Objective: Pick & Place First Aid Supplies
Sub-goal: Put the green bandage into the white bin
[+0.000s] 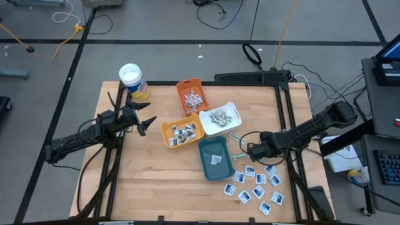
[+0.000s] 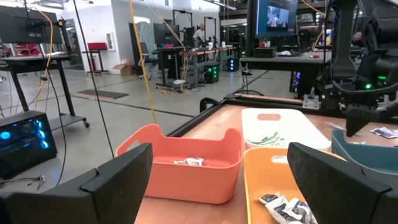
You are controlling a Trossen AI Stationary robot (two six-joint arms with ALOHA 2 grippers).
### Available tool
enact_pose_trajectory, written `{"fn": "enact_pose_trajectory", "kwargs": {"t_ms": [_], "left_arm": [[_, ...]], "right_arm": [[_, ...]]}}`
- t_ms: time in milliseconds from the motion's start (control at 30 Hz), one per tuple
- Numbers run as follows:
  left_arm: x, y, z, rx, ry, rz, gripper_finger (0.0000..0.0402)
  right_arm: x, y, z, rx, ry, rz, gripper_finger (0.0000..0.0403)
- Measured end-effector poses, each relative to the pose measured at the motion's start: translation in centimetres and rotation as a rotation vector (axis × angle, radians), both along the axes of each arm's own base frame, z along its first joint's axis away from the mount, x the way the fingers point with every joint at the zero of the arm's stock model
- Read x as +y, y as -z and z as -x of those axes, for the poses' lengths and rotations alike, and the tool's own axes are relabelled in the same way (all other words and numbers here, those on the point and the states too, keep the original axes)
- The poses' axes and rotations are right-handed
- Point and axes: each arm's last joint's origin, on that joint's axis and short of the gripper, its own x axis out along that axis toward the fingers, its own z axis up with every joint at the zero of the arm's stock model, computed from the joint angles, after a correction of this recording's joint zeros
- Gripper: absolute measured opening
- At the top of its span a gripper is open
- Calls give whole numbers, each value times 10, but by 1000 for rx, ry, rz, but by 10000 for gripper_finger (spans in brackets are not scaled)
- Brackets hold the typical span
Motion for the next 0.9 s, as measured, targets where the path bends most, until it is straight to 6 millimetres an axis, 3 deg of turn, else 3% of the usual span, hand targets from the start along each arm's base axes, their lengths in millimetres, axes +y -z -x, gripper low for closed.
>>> {"fn": "enact_pose_trajectory", "kwargs": {"t_ms": [200,400,500,900], "left_arm": [[0,0,0,0,0,0,379],[0,0,0,0,0,0,379],[0,0,0,0,0,0,379],[0,0,0,0,0,0,379]], "right_arm": [[1,0,-1,-10,0,-14,186],[1,-3,-3,-3,22,-23,66],[0,-13,-7,24,2,-19,13],[-17,-103,-30,233,-204,-12,5]]}}
